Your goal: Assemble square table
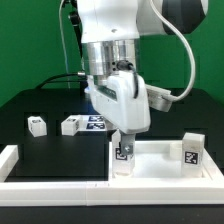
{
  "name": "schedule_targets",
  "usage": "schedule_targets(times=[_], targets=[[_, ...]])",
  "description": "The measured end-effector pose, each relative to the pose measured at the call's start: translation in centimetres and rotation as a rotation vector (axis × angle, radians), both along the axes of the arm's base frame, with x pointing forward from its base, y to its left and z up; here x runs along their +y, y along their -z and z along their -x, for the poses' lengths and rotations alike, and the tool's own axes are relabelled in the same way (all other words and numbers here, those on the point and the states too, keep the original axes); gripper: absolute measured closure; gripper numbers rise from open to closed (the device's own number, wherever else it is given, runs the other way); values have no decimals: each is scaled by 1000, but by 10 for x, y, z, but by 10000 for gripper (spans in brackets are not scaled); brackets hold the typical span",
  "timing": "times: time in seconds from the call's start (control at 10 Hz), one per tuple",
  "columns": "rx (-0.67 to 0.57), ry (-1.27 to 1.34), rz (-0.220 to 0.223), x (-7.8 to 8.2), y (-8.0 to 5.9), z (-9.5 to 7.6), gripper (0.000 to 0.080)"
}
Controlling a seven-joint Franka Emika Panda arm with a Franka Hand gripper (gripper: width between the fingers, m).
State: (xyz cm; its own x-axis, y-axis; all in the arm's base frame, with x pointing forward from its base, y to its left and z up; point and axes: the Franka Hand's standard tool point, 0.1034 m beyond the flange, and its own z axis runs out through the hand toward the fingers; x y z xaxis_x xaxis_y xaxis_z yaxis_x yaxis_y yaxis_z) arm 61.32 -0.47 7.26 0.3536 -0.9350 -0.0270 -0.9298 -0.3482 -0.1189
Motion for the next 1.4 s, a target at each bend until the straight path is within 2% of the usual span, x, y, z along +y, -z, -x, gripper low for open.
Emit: schedule_targets(times=[0.4, 0.6, 0.9, 1.1, 1.4], targets=[[-14, -243, 40, -3, 0, -1, 151], [-18, -605, 118, 7, -6, -10, 151], [-15, -581, 117, 4, -5, -9, 177], [-13, -503, 108, 4, -5, -9, 512], [-4, -300, 88, 3, -4, -9, 510]])
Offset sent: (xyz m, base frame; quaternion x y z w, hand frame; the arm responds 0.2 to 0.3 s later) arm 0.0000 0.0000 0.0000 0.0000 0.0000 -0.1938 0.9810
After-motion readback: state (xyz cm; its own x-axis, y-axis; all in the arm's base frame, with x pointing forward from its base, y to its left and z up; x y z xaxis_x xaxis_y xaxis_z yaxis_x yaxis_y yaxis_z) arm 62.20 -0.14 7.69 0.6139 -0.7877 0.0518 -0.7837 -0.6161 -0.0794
